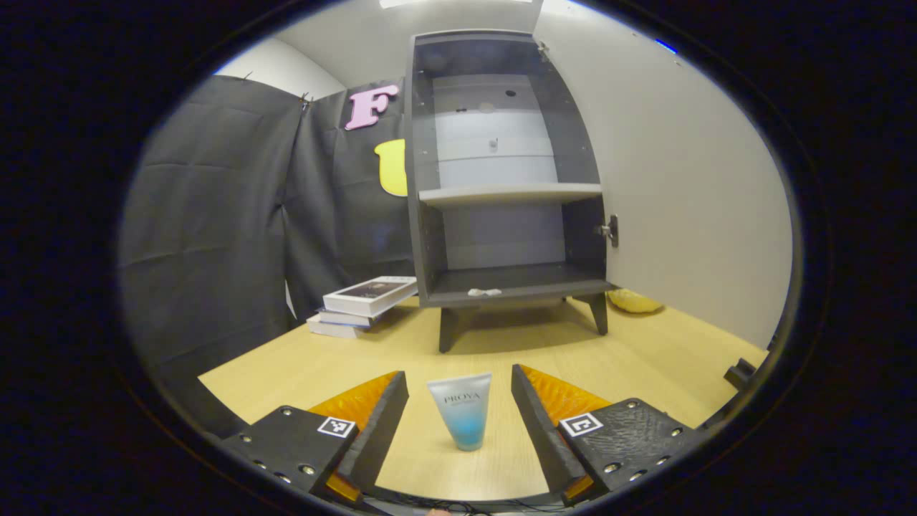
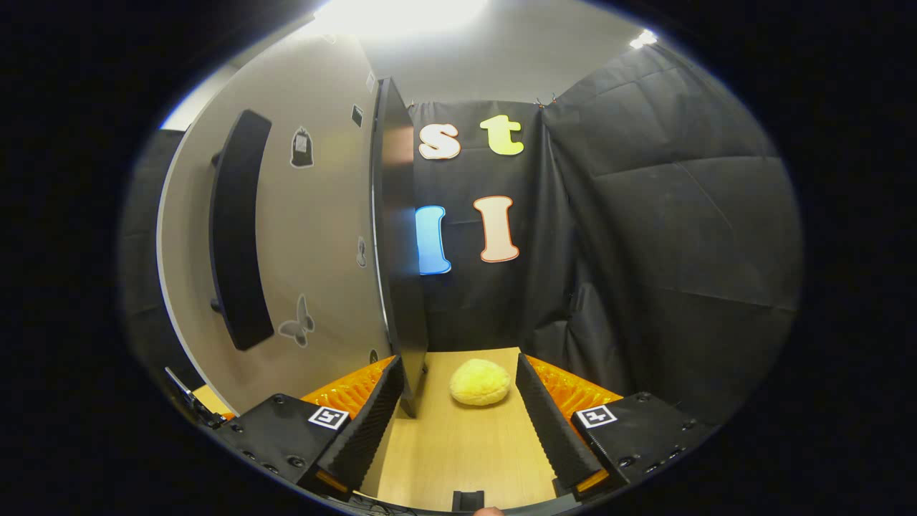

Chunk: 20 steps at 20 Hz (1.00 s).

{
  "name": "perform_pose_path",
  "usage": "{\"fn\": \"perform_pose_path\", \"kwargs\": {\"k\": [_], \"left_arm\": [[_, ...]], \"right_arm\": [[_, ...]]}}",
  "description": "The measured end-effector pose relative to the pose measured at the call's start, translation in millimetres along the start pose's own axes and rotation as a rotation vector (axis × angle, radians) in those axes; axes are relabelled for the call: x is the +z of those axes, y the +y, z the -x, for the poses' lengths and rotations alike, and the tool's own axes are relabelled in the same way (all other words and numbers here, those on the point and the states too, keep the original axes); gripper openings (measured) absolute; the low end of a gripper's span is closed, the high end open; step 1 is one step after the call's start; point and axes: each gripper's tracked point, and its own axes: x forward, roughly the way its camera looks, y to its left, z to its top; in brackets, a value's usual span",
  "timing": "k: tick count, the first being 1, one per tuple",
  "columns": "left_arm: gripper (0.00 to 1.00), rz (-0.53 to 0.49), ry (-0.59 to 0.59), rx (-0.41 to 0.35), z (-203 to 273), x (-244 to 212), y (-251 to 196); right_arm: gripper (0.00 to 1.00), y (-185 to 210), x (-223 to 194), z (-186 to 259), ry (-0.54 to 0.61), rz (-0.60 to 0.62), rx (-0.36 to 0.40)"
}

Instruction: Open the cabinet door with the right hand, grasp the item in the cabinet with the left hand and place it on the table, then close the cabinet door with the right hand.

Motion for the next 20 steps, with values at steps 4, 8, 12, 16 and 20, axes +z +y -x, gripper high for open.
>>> {"fn": "perform_pose_path", "kwargs": {"k": [4,8,12,16,20], "left_arm": [[0.88,-0.004,-0.057,0.030,18,71,24],[0.87,-0.023,-0.065,0.067,28,122,53],[0.88,-0.022,-0.036,0.085,28,151,80],[0.88,-0.016,-0.083,0.069,19,177,104],[0.88,-0.017,-0.099,0.057,12,181,135]], "right_arm": [[0.98,9,18,-3,-0.021,-0.038,0.033],[0.98,10,36,0,-0.036,-0.030,0.019],[0.93,16,56,11,-0.026,-0.071,-0.011],[0.98,30,71,27,-0.026,-0.067,-0.035],[0.97,33,77,37,-0.052,-0.004,-0.130]]}}
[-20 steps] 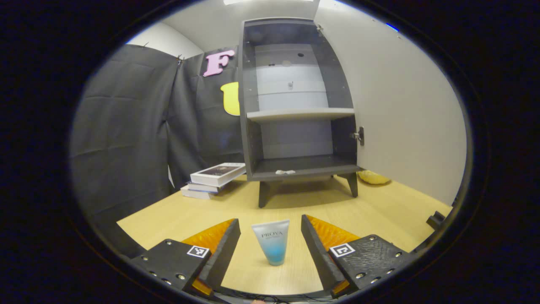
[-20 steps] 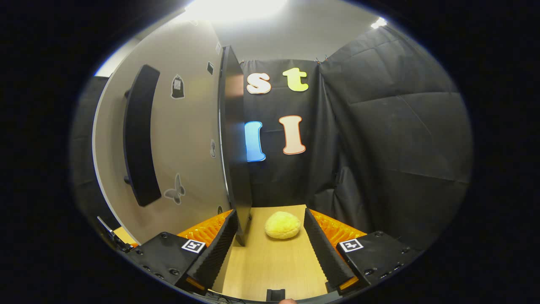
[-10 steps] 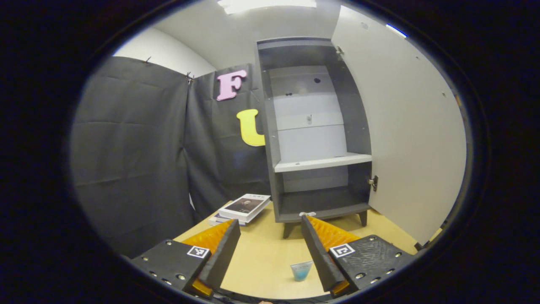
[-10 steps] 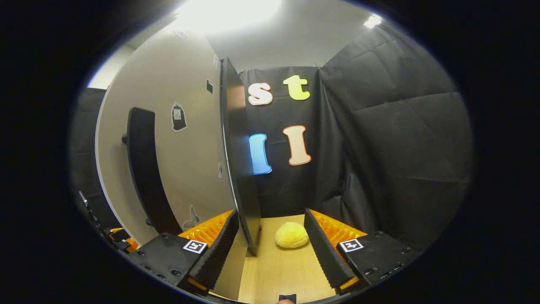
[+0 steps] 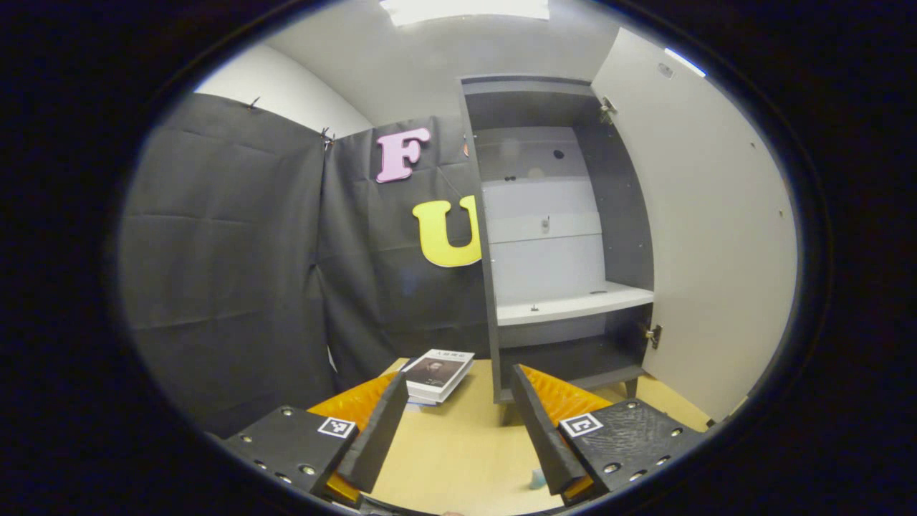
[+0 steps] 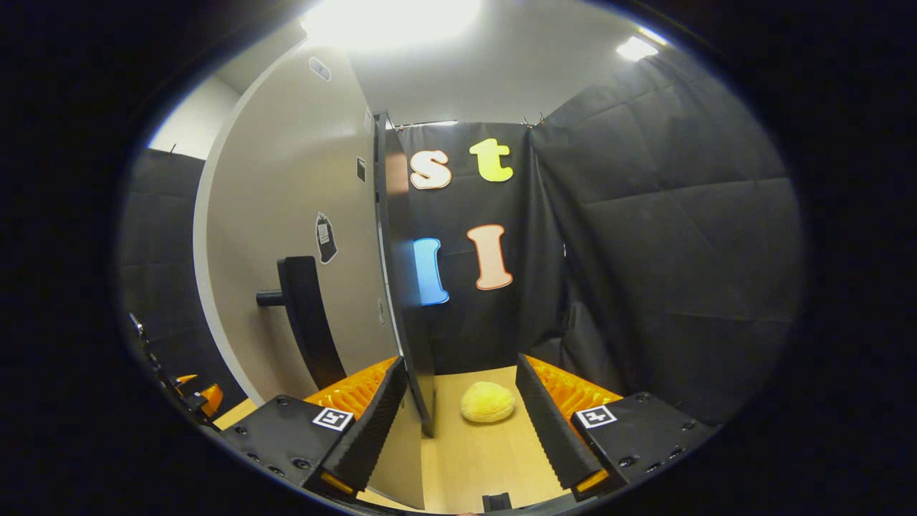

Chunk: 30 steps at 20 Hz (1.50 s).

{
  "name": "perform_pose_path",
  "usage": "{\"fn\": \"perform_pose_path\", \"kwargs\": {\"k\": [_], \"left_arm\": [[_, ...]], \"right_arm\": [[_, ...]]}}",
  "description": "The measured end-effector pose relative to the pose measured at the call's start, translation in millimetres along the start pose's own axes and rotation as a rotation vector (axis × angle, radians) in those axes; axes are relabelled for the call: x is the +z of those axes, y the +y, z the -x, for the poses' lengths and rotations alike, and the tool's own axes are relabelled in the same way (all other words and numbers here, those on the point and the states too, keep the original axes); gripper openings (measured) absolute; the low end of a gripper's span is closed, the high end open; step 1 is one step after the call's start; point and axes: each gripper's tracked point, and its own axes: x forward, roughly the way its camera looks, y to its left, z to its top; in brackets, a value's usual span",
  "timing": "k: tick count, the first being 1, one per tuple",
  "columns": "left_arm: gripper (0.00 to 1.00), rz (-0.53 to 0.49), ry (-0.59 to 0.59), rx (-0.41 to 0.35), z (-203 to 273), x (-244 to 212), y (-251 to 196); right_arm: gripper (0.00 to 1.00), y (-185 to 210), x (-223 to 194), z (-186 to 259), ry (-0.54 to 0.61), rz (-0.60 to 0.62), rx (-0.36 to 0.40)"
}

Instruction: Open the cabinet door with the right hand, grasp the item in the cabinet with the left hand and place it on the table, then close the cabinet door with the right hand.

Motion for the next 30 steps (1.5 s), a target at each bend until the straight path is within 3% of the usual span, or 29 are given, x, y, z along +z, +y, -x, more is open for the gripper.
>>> {"fn": "perform_pose_path", "kwargs": {"k": [3,6,19,30], "left_arm": [[0.87,0.000,-0.005,-0.019,-8,-2,14],[0.87,0.020,-0.014,-0.033,-15,-2,26],[0.88,0.045,-0.038,-0.092,-35,-5,70],[0.88,0.058,-0.042,-0.060,-36,-11,127]], "right_arm": [[0.97,2,0,3,-0.009,0.011,-0.062],[0.97,11,-1,2,-0.005,0.012,-0.077],[0.97,103,-9,16,0.001,0.009,-0.025],[0.97,180,-16,-7,0.011,0.010,0.049]]}}
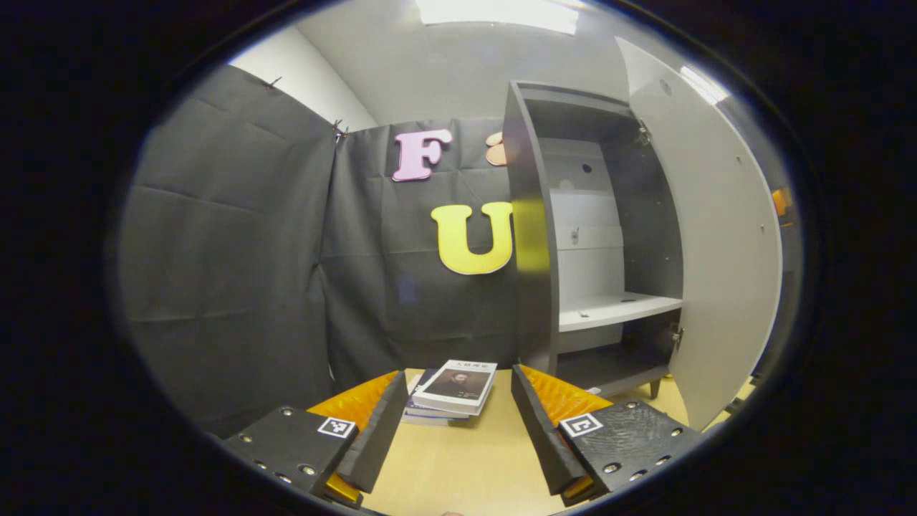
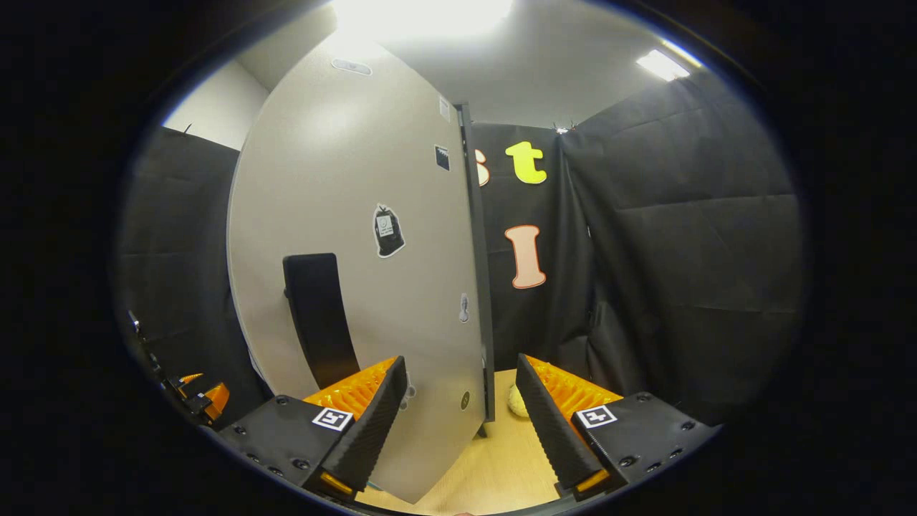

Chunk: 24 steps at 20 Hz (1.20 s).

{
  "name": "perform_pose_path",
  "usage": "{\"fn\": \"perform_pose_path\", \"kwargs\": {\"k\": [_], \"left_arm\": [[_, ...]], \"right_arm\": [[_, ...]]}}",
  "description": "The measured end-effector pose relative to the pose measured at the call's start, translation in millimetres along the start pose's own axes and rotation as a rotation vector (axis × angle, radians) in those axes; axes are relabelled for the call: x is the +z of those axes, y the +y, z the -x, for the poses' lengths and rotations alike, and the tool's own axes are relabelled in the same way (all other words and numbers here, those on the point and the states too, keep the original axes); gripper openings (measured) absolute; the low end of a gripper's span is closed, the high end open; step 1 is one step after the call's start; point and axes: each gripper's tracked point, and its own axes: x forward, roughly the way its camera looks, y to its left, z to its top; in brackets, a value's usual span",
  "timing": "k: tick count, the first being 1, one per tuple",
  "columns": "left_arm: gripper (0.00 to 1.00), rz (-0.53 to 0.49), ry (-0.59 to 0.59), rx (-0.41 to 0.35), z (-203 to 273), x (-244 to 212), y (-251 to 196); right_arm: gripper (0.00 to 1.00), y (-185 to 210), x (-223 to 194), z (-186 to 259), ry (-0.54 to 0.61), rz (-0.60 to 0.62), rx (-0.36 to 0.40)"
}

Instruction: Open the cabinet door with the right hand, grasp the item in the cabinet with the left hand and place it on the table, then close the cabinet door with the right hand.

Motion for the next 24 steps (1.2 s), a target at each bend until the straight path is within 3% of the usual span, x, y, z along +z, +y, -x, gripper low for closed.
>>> {"fn": "perform_pose_path", "kwargs": {"k": [8,12,18,24], "left_arm": [[0.88,-0.006,0.022,0.025,4,-7,21],[0.88,-0.006,0.028,0.045,8,-5,29],[0.88,-0.006,0.036,0.049,15,-1,17],[0.87,-0.011,0.030,0.041,11,20,-36]], "right_arm": [[0.97,66,-17,-27,0.051,0.013,0.123],[0.98,72,-26,-38,0.068,0.021,0.186],[0.97,41,-30,-2,0.065,0.017,0.223],[0.98,8,-35,-7,0.050,0.022,0.252]]}}
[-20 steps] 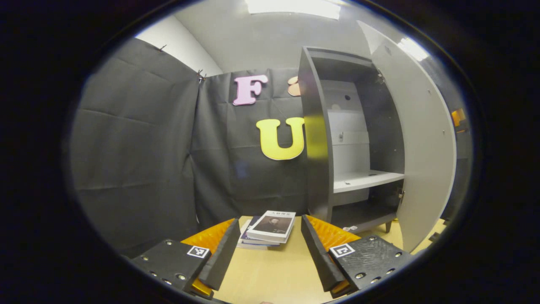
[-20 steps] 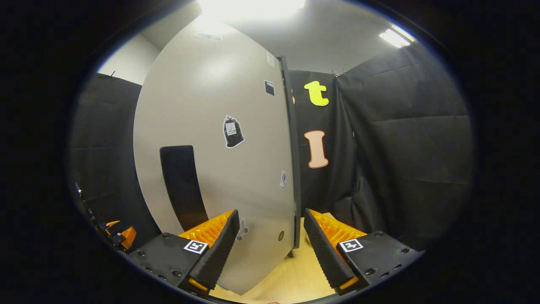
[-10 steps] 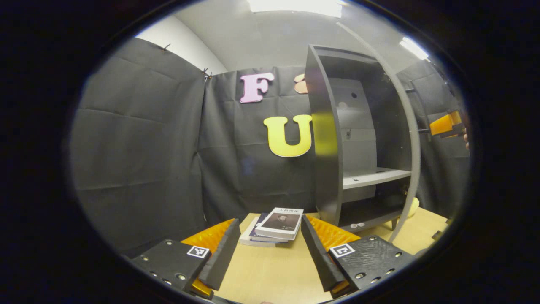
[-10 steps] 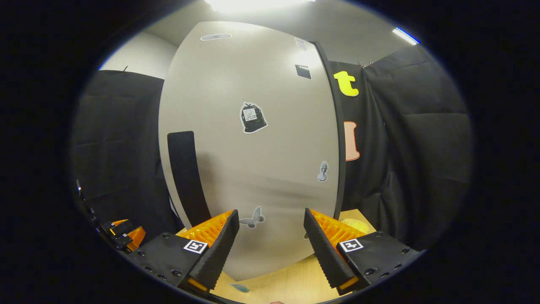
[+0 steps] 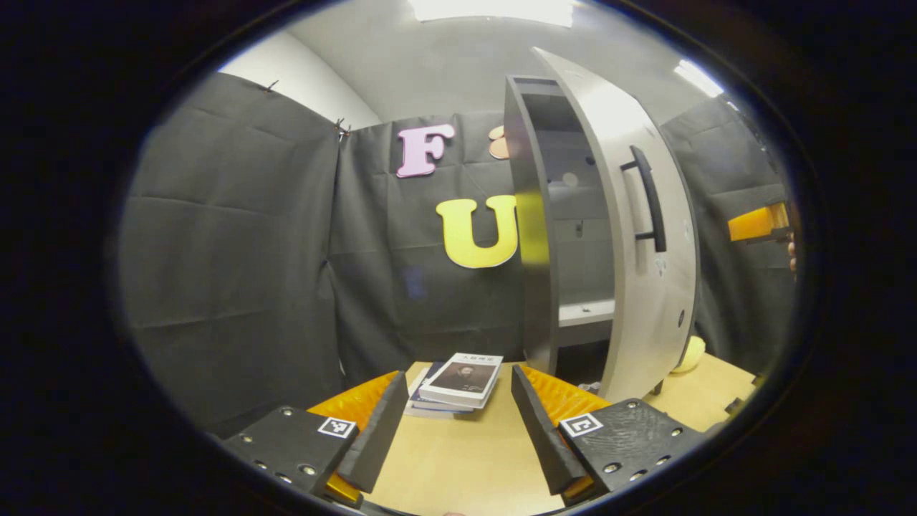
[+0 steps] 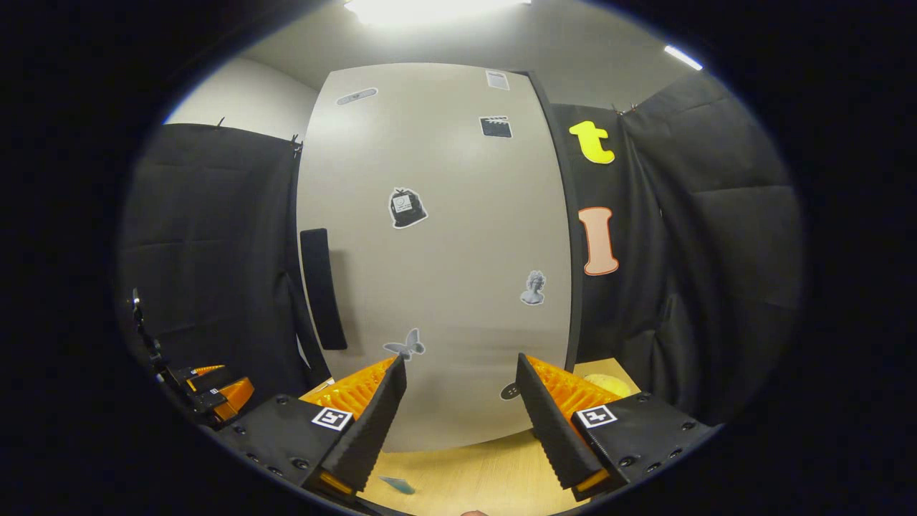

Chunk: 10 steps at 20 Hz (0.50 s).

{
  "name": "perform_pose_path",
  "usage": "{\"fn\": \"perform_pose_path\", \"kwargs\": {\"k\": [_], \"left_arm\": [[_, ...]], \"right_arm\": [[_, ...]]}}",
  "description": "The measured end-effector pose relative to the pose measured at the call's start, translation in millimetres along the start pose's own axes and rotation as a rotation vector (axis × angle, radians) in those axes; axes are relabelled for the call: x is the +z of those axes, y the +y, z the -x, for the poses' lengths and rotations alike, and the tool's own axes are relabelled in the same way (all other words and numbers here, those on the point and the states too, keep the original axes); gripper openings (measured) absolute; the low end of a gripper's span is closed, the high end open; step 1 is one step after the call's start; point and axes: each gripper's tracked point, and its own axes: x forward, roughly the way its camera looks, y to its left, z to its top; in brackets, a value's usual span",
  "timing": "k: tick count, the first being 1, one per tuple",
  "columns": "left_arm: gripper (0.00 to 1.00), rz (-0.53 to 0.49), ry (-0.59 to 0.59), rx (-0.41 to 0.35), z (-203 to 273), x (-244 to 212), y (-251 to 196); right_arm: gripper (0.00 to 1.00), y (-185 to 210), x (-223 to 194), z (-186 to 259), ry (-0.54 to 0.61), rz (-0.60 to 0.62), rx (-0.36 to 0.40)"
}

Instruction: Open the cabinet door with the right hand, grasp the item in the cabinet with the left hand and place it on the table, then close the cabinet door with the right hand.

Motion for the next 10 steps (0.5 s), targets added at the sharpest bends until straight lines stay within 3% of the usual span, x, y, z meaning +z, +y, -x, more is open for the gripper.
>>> {"fn": "perform_pose_path", "kwargs": {"k": [3,10], "left_arm": [[0.87,0.001,-0.021,0.003,-1,17,-31],[0.88,0.002,-0.063,-0.034,-4,52,-105]], "right_arm": [[0.98,-30,1,11,-0.004,0.005,0.002],[0.93,-119,9,45,-0.040,0.043,-0.088]]}}
